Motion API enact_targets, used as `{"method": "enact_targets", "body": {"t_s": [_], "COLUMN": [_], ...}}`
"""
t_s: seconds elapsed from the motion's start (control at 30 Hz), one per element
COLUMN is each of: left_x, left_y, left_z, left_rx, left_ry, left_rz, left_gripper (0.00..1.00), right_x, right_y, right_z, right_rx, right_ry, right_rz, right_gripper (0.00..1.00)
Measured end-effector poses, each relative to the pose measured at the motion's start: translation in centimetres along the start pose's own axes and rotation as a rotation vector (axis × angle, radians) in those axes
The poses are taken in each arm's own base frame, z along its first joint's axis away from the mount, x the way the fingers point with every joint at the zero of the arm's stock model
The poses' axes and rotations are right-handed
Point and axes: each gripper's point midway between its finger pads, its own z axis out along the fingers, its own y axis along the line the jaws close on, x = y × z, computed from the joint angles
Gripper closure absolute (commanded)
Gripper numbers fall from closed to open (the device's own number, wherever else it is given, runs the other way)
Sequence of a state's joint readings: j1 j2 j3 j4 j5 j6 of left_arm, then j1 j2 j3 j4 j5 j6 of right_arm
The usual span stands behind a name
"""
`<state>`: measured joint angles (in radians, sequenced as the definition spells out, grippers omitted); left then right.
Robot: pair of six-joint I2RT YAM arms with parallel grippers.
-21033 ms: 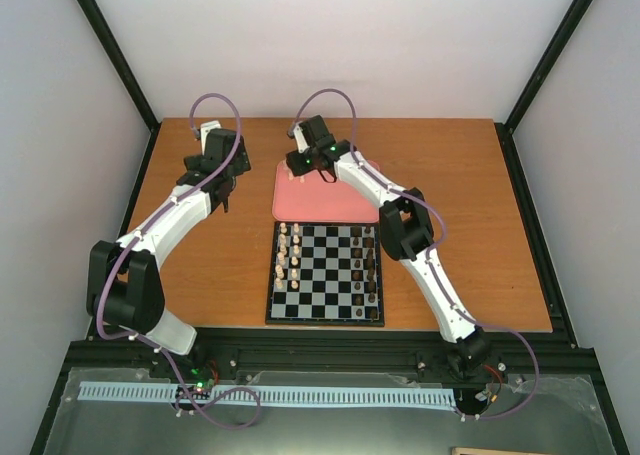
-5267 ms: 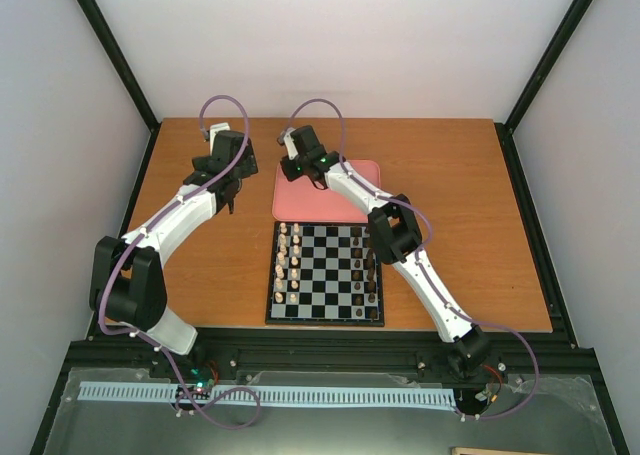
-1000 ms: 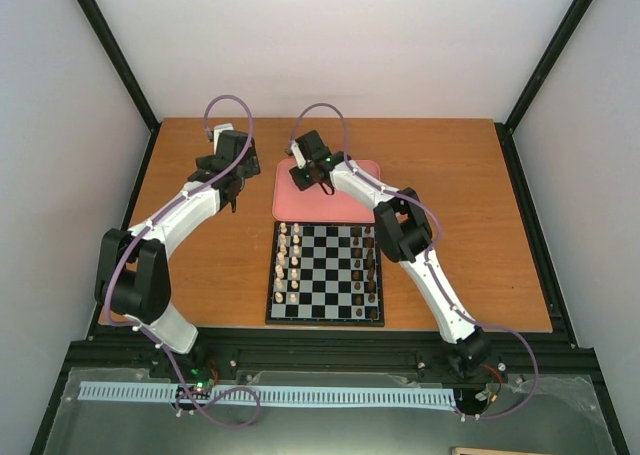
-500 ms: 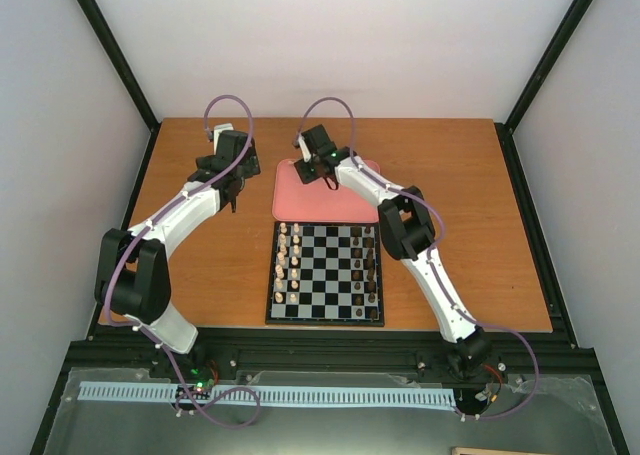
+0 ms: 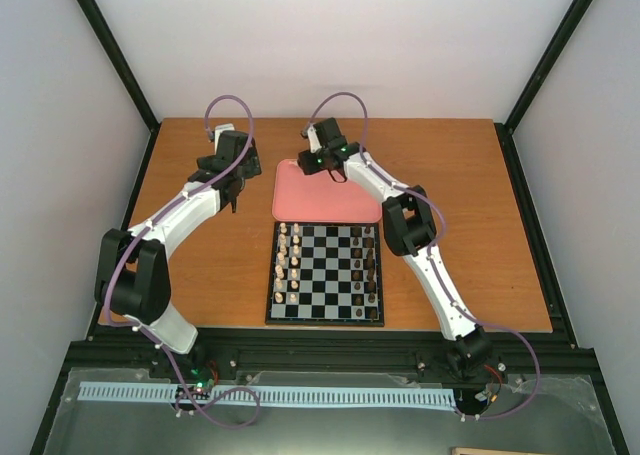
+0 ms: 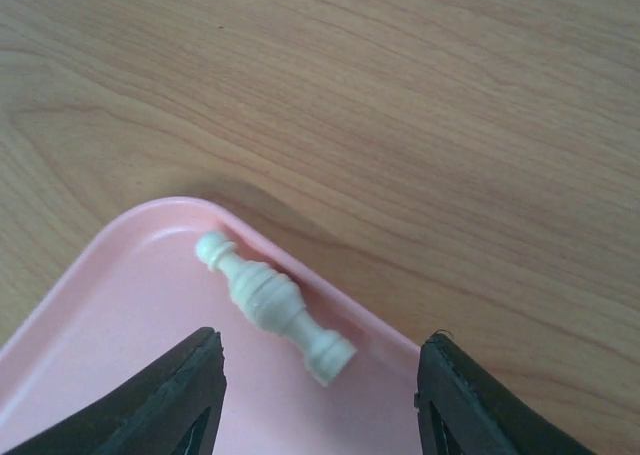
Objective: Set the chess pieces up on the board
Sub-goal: Adjust the chess piece in the storage box.
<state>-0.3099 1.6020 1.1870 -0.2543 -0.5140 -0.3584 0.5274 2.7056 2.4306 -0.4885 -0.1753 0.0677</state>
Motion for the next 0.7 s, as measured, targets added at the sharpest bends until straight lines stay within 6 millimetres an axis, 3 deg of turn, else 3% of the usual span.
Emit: {"method": "enact_targets", "body": {"t_s": [0.27, 0.53, 0.7], "left_x": [0.1, 0.1, 0.1], "left_y": [-0.2, -0.2, -0.3], "left_z": [0.0, 0.0, 0.0], "left_rx": [0.009, 0.010, 0.011], "left_ry": [0.003, 0.003, 0.003], "left_rz": [0.000, 0.001, 0.002], "left_gripper": [0.00, 0.00, 0.00], "right_x": [1.2, 1.1, 1.2], "right_y": [1.4, 1.6, 2.7], "right_z": [0.9, 0.9, 0.7], "right_rx": [-0.092, -0.114, -0.196], "right_ry": [0.027, 0.020, 0.029], "right_rz": [0.038, 0.061, 0.065], "right_gripper": [0.49, 0.51, 0.59]}}
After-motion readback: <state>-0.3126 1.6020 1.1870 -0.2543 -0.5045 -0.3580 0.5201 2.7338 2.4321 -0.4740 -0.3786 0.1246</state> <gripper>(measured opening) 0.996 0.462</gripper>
